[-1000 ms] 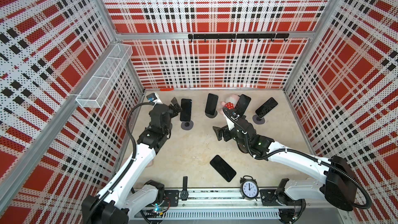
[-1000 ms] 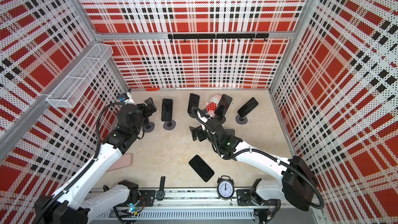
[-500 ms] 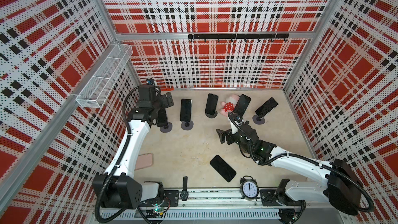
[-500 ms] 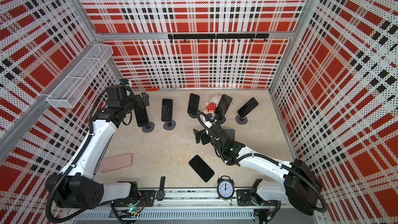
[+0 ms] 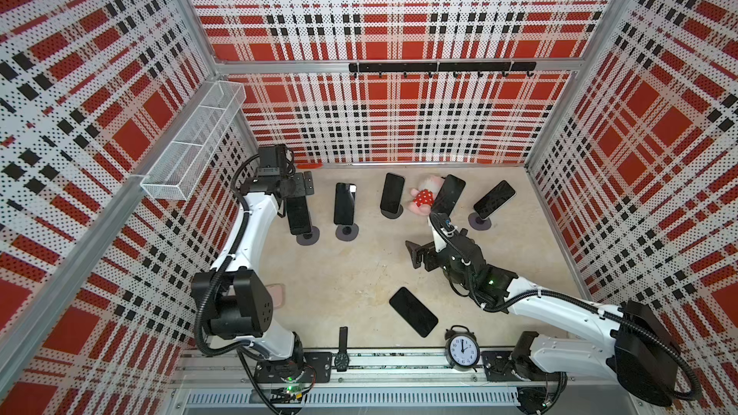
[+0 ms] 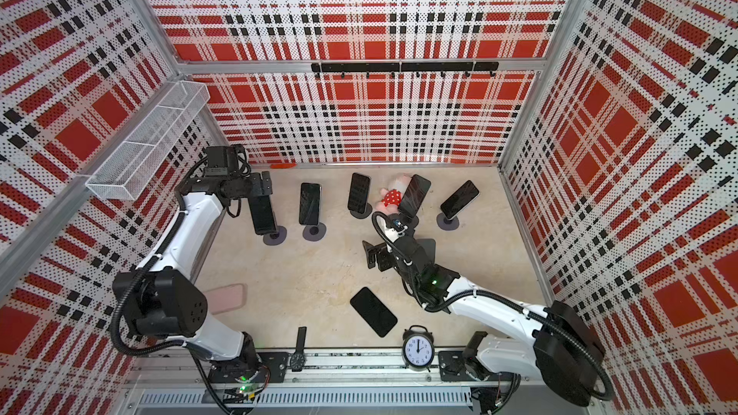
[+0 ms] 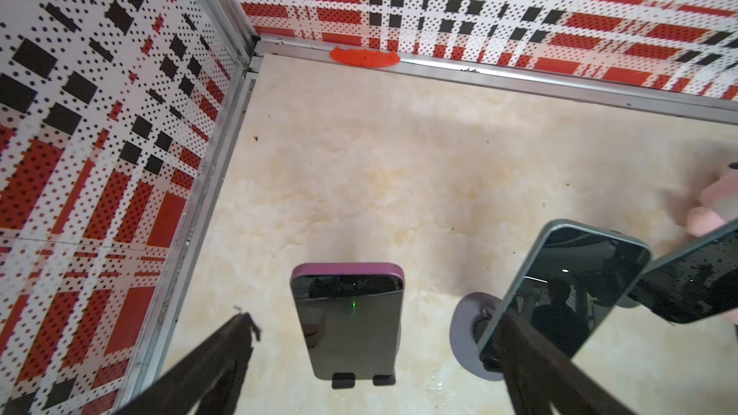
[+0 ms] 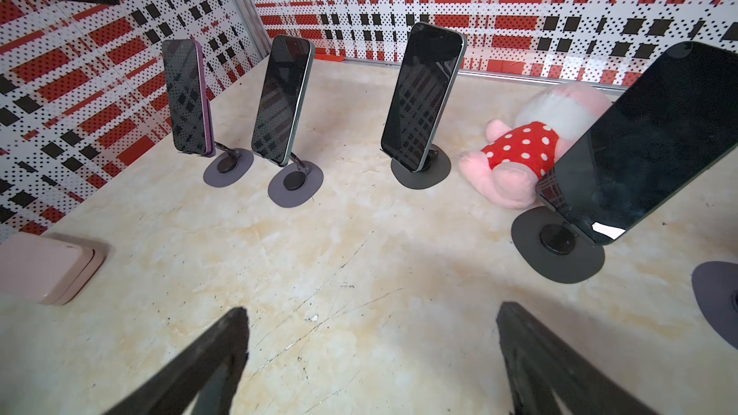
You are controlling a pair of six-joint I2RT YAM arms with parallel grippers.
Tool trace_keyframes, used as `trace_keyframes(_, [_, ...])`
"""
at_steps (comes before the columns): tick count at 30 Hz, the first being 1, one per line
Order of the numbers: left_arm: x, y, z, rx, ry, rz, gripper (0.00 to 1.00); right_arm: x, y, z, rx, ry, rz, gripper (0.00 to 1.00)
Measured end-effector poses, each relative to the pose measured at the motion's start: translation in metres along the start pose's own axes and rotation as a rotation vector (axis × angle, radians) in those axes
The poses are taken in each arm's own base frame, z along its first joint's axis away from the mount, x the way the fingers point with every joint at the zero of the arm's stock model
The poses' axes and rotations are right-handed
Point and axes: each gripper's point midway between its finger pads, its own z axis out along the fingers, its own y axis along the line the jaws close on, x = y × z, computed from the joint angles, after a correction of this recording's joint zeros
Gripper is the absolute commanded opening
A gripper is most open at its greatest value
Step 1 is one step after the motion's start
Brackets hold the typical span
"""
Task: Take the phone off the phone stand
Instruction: 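Position the left gripper above the purple-edged phone on the farthest stand, then lower the open left gripper around the purple-edged phone's top edge and close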
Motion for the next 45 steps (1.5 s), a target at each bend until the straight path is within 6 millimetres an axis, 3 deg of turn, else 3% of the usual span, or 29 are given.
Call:
trace_keyframes(5, [0.012, 0.012, 0.021, -0.046, 0.06, 0.005, 0.98, 0.0, -0.001, 0.0, 0.007, -0.002, 0.0, 1.0])
trace_keyframes(11, [0.023, 0.009, 0.038, -0.034, 0.106, 0.011, 0.98, 0.001, 0.0, 0.002, 0.004, 0.01, -0.008, 1.0])
trace_keyframes(34, [0.036, 0.007, 0.067, -0.002, 0.163, 0.001, 1.0, 0.002, 0.006, 0.008, -0.013, 0.036, -0.016, 1.0])
trace_keyframes(45, [0.042, 0.005, 0.074, 0.023, 0.185, -0.006, 0.84, 0.002, 0.006, 0.008, -0.014, 0.039, -0.016, 1.0])
